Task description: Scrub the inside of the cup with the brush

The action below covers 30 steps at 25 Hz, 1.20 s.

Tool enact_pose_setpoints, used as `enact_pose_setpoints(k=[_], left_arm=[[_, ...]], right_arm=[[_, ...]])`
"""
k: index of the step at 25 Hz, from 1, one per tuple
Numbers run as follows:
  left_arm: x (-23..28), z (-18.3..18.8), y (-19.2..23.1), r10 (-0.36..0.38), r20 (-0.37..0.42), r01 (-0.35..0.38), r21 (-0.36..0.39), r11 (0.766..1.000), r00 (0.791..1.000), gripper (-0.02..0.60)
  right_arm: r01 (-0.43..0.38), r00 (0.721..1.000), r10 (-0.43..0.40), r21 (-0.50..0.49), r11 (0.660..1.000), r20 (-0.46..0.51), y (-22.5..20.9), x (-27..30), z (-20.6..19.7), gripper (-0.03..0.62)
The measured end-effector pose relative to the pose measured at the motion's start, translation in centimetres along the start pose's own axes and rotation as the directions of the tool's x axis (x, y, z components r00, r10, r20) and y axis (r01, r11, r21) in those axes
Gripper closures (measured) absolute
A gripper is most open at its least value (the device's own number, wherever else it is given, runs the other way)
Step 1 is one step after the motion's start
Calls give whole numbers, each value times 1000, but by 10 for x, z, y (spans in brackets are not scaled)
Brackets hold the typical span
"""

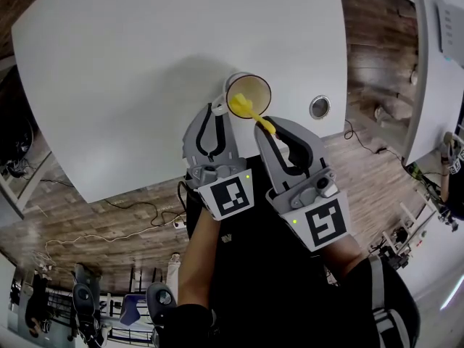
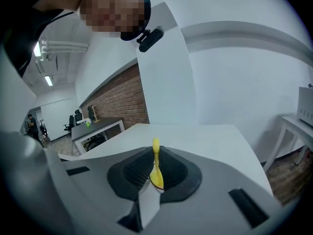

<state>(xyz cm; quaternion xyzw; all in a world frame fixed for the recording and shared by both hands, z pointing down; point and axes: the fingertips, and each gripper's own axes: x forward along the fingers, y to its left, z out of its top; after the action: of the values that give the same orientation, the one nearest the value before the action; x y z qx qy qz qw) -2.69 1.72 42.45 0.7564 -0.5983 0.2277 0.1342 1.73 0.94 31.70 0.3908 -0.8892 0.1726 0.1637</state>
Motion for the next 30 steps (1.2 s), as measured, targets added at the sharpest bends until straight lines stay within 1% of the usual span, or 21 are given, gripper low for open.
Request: enact_pose_setpoints(k=[5,9,14,18,22,25,30], left_arm=[[0,0,0,0,-4,0,10,1000,1000,522],[0,-1,-1,0,2,0,5,1000,1000,522],[-1,-2,-1,-2,2,2,11,1000,1000,522],[-1,-2,-3,-6,3,6,15,1000,1000,522],[-2,-2,-3,-7,3,7,17,1000,1000,522],[-1,-1,-2,-7,5,7,17,1000,1000,522],[-1,0,-2,-12,6,12,15,1000,1000,522]], right_arm=[[-5,999,3,-31,1000,-51,3,16,-13,562],[-1,996,-2,-23,1000,-91,2,25,-23,562],[18,998,-17,22,1000,-60,-3,16,-11,562],[10,999,-9,14,1000,-31,-1,6,6,562],[6,1000,-6,-1,1000,-15,1,4,13,562],[7,1000,-8,-13,1000,-19,2,9,9,562],[12,998,-12,0,1000,-63,-2,22,-9,562]])
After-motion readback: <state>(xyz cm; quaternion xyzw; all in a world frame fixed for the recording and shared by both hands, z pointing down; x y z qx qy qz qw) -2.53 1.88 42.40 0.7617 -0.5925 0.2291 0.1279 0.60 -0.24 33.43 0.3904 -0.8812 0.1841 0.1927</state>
